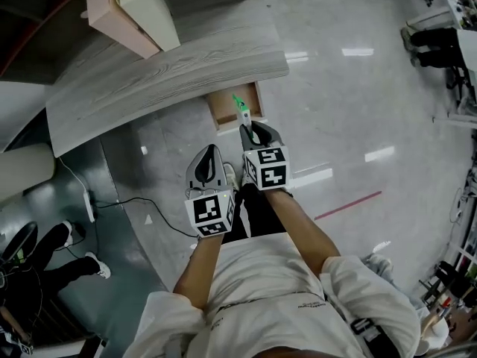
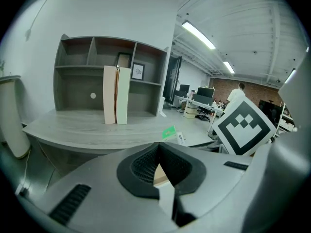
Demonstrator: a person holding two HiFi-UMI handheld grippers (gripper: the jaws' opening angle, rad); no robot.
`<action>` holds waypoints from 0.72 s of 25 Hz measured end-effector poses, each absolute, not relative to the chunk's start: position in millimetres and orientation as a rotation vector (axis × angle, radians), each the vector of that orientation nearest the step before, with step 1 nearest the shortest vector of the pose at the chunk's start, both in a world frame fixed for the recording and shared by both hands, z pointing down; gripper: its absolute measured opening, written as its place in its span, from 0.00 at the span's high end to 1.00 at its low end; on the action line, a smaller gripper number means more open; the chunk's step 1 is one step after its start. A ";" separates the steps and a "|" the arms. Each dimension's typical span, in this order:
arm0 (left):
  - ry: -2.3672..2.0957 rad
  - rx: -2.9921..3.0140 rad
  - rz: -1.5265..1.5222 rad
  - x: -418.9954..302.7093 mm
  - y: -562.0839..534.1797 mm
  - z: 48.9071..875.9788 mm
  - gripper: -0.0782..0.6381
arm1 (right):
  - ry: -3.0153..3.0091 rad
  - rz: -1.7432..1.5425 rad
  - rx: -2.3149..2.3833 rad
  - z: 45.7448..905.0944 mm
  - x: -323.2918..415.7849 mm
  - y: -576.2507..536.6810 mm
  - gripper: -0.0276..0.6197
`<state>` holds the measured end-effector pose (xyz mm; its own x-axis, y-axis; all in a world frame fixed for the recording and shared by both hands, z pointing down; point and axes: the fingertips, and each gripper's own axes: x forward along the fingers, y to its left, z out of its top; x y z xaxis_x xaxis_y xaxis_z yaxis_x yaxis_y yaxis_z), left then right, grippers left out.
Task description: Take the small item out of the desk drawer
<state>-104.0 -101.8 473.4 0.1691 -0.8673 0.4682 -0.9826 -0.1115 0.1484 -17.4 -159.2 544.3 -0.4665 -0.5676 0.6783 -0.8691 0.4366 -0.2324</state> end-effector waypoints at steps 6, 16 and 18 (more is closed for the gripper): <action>-1.767 2.049 0.353 -103.4 -99.7 446.5 0.87 | -2.229 0.760 1.201 507.7 -15.7 -152.2 0.79; -1.782 2.100 0.359 -108.0 -91.1 402.4 0.87 | -2.309 0.699 1.187 445.8 -15.3 -138.5 0.79; -1.783 2.108 0.360 -108.6 -87.0 394.8 0.87 | -2.327 0.686 1.191 432.2 -15.6 -135.7 0.79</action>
